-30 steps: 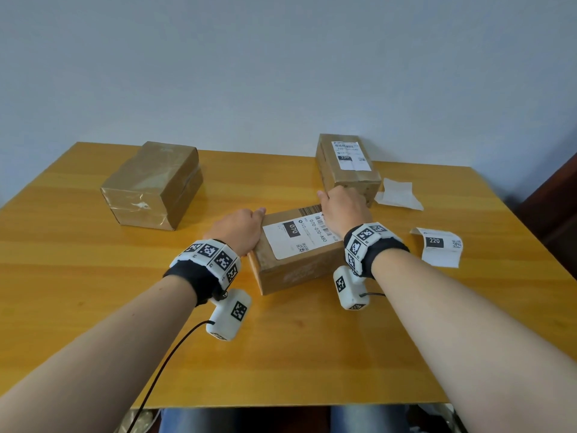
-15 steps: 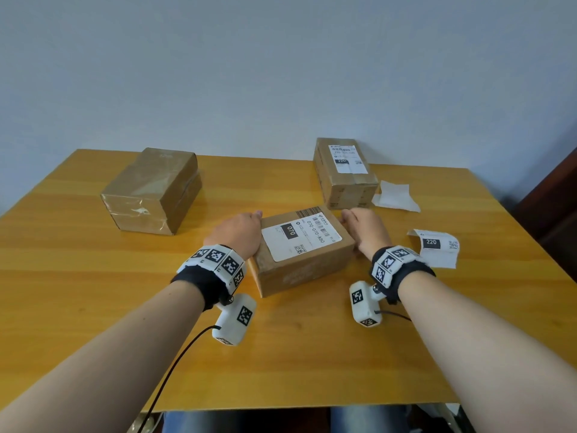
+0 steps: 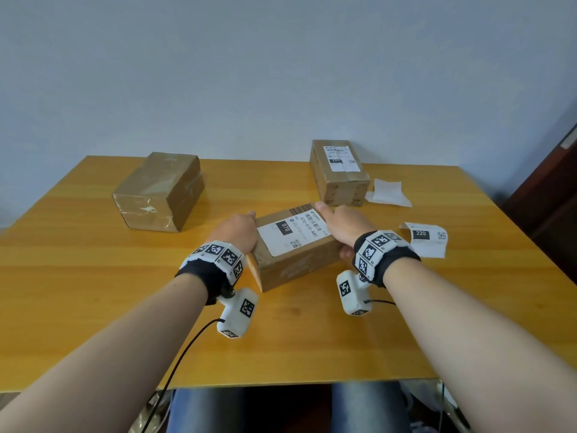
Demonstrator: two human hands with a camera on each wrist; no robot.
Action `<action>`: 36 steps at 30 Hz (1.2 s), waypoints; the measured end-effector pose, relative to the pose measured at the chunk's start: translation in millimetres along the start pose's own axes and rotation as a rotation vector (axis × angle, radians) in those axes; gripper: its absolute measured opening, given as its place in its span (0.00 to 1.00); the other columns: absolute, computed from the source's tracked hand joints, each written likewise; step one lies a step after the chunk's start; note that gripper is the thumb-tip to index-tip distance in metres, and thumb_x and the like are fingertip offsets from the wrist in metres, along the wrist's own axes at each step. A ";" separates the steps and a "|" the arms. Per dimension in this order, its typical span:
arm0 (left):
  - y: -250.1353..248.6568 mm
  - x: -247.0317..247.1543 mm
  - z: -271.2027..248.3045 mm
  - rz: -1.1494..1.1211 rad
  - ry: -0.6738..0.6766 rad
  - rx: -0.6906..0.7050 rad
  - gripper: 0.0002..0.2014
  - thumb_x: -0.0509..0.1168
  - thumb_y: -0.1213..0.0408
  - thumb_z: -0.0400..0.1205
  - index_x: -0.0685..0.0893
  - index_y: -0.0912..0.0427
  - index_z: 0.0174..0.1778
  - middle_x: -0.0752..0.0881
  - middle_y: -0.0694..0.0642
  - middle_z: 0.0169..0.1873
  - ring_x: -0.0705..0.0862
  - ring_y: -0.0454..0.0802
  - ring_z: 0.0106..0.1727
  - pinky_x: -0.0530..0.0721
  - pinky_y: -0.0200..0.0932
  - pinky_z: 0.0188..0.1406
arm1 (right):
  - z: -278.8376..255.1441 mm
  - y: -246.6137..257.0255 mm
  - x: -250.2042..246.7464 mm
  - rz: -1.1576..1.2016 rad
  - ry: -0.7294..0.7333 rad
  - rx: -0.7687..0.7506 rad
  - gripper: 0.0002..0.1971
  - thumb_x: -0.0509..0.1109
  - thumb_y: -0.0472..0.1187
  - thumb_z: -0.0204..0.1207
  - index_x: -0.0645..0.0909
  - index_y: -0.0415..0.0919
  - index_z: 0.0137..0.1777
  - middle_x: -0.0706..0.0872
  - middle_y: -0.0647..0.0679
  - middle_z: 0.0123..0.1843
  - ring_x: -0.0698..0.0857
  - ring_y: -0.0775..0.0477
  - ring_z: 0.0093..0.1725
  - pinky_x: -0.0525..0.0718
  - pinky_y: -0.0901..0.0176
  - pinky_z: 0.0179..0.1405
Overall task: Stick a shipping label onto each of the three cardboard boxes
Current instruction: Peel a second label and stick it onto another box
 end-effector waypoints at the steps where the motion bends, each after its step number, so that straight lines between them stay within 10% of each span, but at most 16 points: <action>1: 1.1 -0.5 -0.4 0.004 -0.003 -0.005 0.23 0.43 0.68 0.93 0.69 0.63 0.84 0.87 0.65 0.57 0.89 0.63 0.51 0.89 0.57 0.52 | 1.3 -0.3 -2.0 0.003 -0.034 -0.006 0.37 0.46 0.68 0.89 0.83 0.35 0.50 0.89 0.40 0.36 0.90 0.38 0.22 0.84 0.58 0.20; 4: 3.1 0.6 -0.5 0.000 -0.024 -0.002 0.24 0.43 0.69 0.93 0.65 0.61 0.86 0.84 0.61 0.50 0.85 0.60 0.44 0.85 0.53 0.43 | 3.9 -1.1 -9.8 0.031 -0.134 -0.045 0.30 0.52 0.58 0.92 0.86 0.35 0.47 0.88 0.40 0.31 0.86 0.41 0.16 0.75 0.62 0.12; 7: 4.8 3.7 -1.8 -0.009 0.002 0.020 0.23 0.42 0.65 0.94 0.71 0.62 0.83 0.87 0.64 0.54 0.89 0.64 0.51 0.89 0.59 0.55 | 6.1 -2.9 -13.2 0.077 -0.171 -0.032 0.25 0.54 0.52 0.93 0.85 0.36 0.49 0.89 0.38 0.33 0.86 0.40 0.16 0.74 0.63 0.11; 11: 17.0 6.6 -2.4 -0.078 0.034 0.000 0.30 0.43 0.44 0.93 0.85 0.63 0.59 0.89 0.61 0.46 0.89 0.61 0.43 0.89 0.55 0.54 | 8.5 -11.5 -14.1 0.269 -0.162 0.044 0.18 0.55 0.44 0.93 0.85 0.36 0.56 0.91 0.37 0.35 0.88 0.41 0.20 0.79 0.60 0.13; 15: 33.9 7.4 -2.2 -0.187 0.065 -0.080 0.33 0.45 0.40 0.91 0.85 0.65 0.55 0.87 0.61 0.40 0.89 0.60 0.43 0.90 0.56 0.55 | 6.1 -1.7 -9.6 0.668 -0.152 -0.015 0.15 0.58 0.36 0.93 0.83 0.40 0.71 0.87 0.43 0.65 0.92 0.43 0.46 0.95 0.49 0.46; 17: 39.6 7.8 -5.5 -0.255 0.096 -0.121 0.31 0.46 0.41 0.91 0.82 0.64 0.60 0.88 0.62 0.45 0.91 0.63 0.48 0.92 0.60 0.54 | 1.3 12.1 -4.0 0.810 -0.083 -0.042 0.17 0.62 0.37 0.92 0.78 0.43 0.78 0.81 0.43 0.75 0.88 0.41 0.63 0.92 0.49 0.60; 22: 37.2 9.3 -15.4 -0.307 0.125 -0.121 0.23 0.47 0.41 0.90 0.75 0.55 0.64 0.88 0.58 0.46 0.94 0.59 0.36 0.94 0.53 0.37 | -27.6 45.2 15.3 0.629 0.240 -0.012 0.25 0.69 0.51 0.88 0.71 0.47 0.82 0.78 0.46 0.72 0.91 0.37 0.49 0.95 0.34 0.47; 26: 18.3 8.0 -5.0 -0.385 0.122 -0.076 0.19 0.51 0.47 0.92 0.77 0.57 0.64 0.89 0.58 0.41 0.92 0.52 0.25 0.86 0.43 0.20 | -29.2 54.7 22.1 0.589 0.368 -0.029 0.36 0.73 0.42 0.86 0.61 0.48 0.89 0.78 0.43 0.79 0.90 0.34 0.61 0.92 0.33 0.56; 32: -8.7 6.2 49.2 -0.681 0.078 -0.103 0.25 0.63 0.56 0.89 0.67 0.55 0.82 0.88 0.56 0.47 0.94 0.61 0.38 0.94 0.59 0.43 | 6.1 62.0 -26.1 0.559 0.137 -0.213 0.29 0.73 0.37 0.85 0.71 0.47 0.85 0.79 0.47 0.81 0.82 0.45 0.74 0.86 0.44 0.70; 36: -34.5 14.5 78.5 -0.729 0.116 -0.078 0.28 0.64 0.56 0.90 0.63 0.55 0.84 0.88 0.59 0.52 0.93 0.60 0.42 0.94 0.59 0.42 | 36.6 55.1 -72.7 0.309 -0.169 -0.299 0.17 0.67 0.37 0.87 0.85 0.47 0.74 0.83 0.56 0.74 0.80 0.53 0.74 0.76 0.59 0.73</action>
Point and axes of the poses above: each hand's wrist, its own z-axis towards the middle knuckle, its own x-axis out of the palm, y = z × x, the point moved 8 cm from there along z, towards the middle knuckle
